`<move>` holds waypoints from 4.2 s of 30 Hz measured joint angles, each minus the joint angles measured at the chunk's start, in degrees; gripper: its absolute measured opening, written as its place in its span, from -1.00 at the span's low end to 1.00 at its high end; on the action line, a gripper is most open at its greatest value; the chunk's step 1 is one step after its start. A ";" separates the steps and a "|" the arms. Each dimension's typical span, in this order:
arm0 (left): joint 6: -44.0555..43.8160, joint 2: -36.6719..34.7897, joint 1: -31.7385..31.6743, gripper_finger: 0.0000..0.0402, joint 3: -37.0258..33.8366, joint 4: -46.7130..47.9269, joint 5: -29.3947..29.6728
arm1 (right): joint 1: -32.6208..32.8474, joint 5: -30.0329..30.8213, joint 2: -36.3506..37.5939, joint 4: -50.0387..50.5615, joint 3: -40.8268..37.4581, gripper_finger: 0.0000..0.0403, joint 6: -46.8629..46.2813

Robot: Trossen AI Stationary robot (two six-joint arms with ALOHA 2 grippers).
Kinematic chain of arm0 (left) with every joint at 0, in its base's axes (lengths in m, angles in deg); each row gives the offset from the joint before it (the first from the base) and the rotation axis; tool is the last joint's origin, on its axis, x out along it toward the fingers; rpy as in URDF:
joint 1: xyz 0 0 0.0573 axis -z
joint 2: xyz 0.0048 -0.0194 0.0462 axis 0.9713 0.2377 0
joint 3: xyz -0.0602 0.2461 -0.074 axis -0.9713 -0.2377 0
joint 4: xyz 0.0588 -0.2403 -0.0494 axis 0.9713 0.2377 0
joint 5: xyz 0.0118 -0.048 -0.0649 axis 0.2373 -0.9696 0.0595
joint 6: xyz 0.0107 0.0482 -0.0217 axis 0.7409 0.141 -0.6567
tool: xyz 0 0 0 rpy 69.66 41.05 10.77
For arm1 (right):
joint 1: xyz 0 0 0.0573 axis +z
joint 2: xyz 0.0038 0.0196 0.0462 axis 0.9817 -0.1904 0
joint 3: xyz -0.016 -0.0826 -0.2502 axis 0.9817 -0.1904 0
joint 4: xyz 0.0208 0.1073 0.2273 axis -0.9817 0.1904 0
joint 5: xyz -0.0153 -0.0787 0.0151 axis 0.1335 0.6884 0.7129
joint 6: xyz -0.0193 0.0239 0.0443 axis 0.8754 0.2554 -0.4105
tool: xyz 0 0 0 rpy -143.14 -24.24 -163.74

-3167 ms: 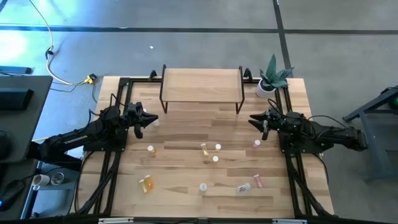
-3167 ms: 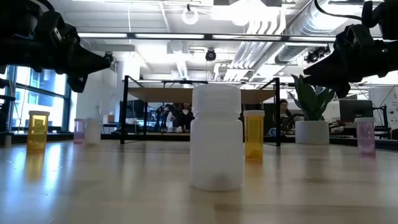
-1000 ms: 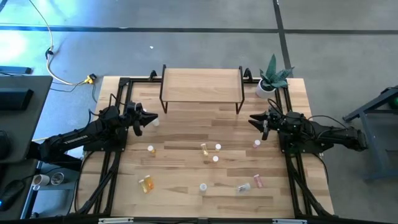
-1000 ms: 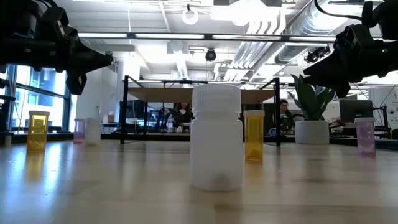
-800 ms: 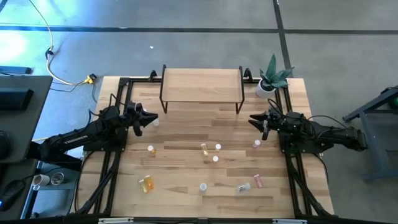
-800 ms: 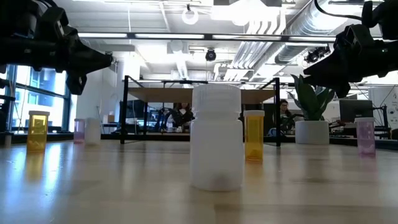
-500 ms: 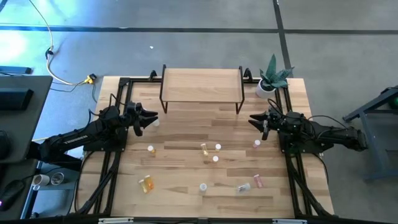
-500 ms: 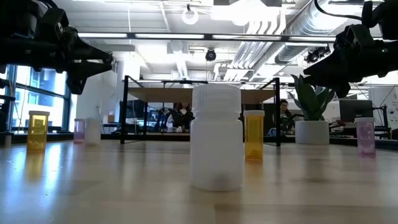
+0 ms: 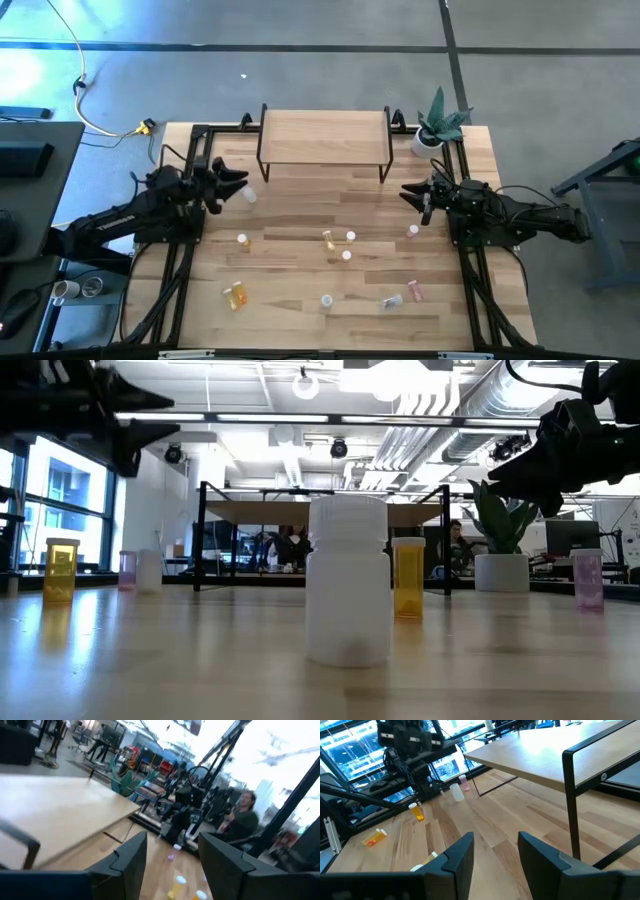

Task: Pick and place medicine bottles onto shelf by color
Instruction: Put the top transparent pill bottle on the shelf

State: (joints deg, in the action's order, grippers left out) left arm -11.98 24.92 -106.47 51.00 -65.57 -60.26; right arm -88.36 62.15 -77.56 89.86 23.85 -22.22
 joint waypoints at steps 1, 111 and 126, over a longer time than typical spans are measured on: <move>1.72 0.91 -0.01 -0.17 1.90 2.29 -0.01 | 0.01 0.00 -0.01 0.00 0.00 -0.28 0.00; 14.18 63.64 0.00 -0.33 50.60 70.87 15.98 | 0.00 0.00 -0.01 -0.01 0.01 -0.28 0.00; 23.87 63.64 -1.45 -0.33 69.38 73.41 24.15 | 0.01 0.00 0.00 -0.01 0.01 -0.28 0.00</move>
State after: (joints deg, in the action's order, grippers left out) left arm 11.89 88.56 -107.92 120.39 7.84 -36.11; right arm -88.34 62.15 -77.56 89.85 23.86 -22.22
